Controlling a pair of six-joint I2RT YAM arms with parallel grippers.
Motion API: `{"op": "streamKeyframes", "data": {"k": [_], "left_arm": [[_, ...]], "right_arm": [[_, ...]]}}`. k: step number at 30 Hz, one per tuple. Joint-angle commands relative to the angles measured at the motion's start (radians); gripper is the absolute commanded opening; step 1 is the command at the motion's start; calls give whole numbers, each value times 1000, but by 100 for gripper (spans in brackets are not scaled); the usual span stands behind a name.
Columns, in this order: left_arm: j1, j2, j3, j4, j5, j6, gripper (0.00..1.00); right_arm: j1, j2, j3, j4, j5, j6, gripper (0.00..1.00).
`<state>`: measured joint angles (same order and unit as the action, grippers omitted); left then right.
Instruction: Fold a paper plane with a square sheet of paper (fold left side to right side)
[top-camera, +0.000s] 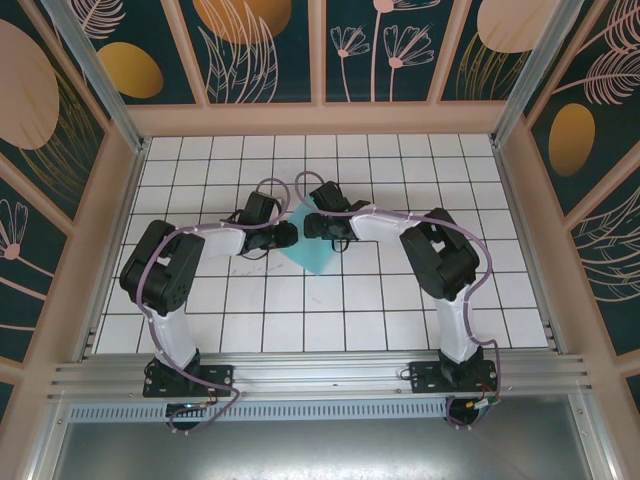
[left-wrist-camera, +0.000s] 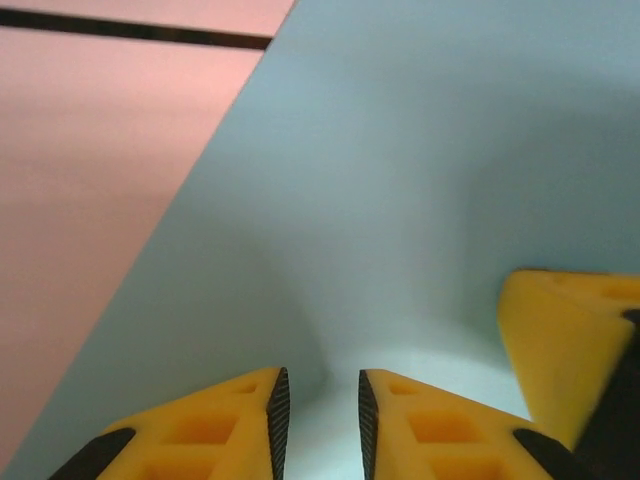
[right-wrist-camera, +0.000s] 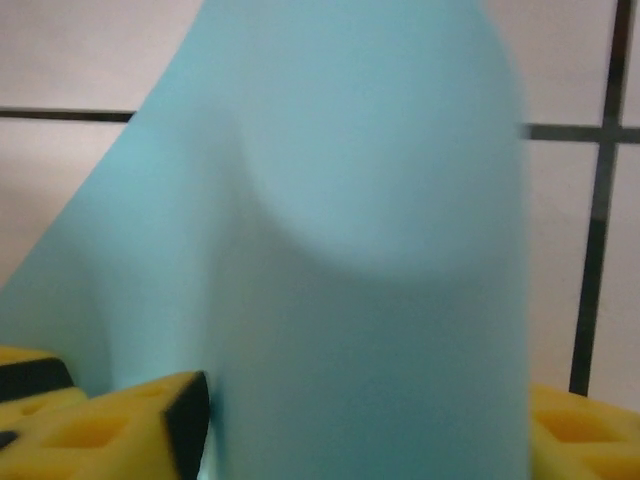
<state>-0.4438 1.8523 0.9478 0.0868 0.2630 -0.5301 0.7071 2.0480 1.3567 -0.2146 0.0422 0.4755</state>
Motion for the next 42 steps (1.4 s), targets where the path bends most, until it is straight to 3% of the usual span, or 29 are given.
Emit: {"op": "streamKeyframes", "data": {"k": [1, 5, 8, 16, 21, 30, 38, 42], "left_arm": [[19, -81, -25, 48, 51, -32, 33], [60, -187, -61, 79, 75, -29, 40], [103, -276, -111, 118, 91, -32, 50], [225, -529, -281, 357, 257, -64, 81], [227, -636, -298, 533, 410, -51, 93], [227, -642, -195, 682, 649, -66, 98], [222, -608, -168, 852, 774, -182, 99], [212, -595, -149, 842, 793, -183, 98]], "right_arm": [[-12, -20, 17, 7, -67, -24, 50], [-38, -69, -22, 75, -188, -53, 31], [-69, -125, -80, 155, -295, -67, 24], [-196, -361, -266, 363, -643, -190, 21], [-248, -506, -255, 294, -839, -312, 21], [-245, -657, -150, 199, -1057, -391, 21], [-206, -694, -107, 189, -1131, -406, 21], [-184, -692, -87, 178, -1170, -422, 22]]}}
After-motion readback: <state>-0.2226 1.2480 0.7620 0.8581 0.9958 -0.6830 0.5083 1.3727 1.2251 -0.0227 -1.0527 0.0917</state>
